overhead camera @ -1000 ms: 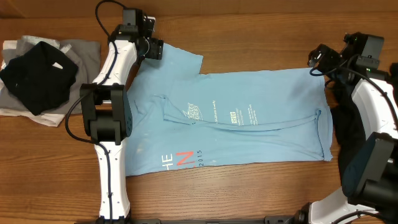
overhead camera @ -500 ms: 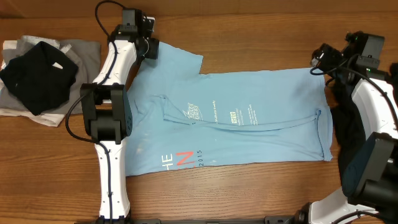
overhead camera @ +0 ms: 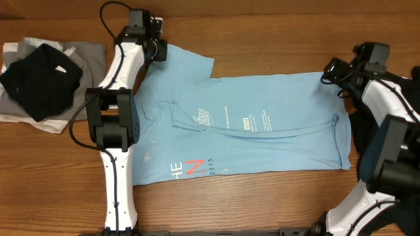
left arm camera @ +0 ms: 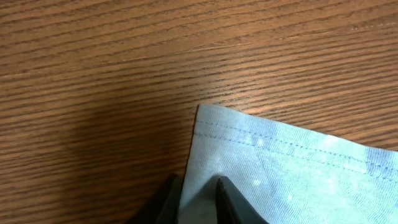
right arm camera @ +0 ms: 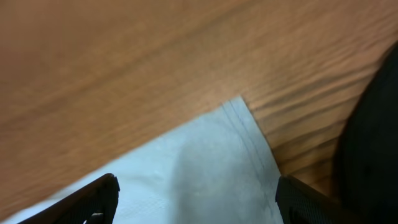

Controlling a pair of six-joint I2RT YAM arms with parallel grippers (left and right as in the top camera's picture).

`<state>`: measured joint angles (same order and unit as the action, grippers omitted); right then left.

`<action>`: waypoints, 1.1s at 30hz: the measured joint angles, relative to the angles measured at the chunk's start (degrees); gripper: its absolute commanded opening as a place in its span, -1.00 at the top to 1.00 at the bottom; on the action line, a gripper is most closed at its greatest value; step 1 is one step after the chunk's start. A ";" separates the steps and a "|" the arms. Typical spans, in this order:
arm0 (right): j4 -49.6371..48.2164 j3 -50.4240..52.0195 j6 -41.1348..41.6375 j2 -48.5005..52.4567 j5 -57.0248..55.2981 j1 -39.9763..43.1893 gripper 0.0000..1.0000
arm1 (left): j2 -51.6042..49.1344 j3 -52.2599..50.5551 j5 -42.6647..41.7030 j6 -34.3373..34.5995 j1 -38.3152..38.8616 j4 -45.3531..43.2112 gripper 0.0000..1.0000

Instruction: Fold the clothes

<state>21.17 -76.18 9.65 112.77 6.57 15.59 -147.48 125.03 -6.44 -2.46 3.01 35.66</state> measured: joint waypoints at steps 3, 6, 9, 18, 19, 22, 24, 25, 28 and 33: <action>-1.11 0.00 -0.28 2.23 0.00 0.00 -0.71 | -0.09 -0.02 -0.02 0.42 0.00 -0.26 0.78; -4.35 0.00 -0.57 2.84 -0.04 0.00 -0.73 | -0.17 -0.02 -0.31 0.85 0.00 -0.68 0.90; -7.15 0.00 -0.70 3.28 0.00 0.02 -0.72 | -0.20 0.00 -0.42 0.85 0.02 -1.07 0.92; -11.13 0.00 -1.05 8.66 -1.16 0.00 -0.68 | -0.22 -0.02 -0.44 0.85 0.02 -1.25 0.92; -11.21 0.00 -1.03 8.70 -1.20 0.00 -0.68 | -0.22 -0.02 -0.44 0.85 0.02 -1.27 0.92; -12.66 0.00 -1.42 8.70 -1.53 0.00 -0.64 | -0.31 0.00 -0.44 0.87 0.00 -1.42 0.92; -13.14 0.00 -1.60 8.70 -1.77 0.00 -0.60 | -0.31 -0.02 -0.44 0.85 0.02 -1.42 0.92; -13.40 0.00 -1.70 8.70 -1.95 0.00 -0.59 | -0.31 -0.02 -0.44 0.87 0.02 -1.44 0.92; -13.62 0.00 -1.81 8.70 -2.56 -0.26 -0.59 | -0.31 -0.02 -0.44 0.85 0.02 -1.44 0.92; -12.90 0.00 -2.82 9.70 -6.38 -2.10 -0.58 | -0.31 -0.02 -0.44 0.85 0.02 -1.44 0.92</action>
<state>8.27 -76.18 6.83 122.48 0.19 13.50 -147.79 125.01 -6.87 -1.61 3.03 34.22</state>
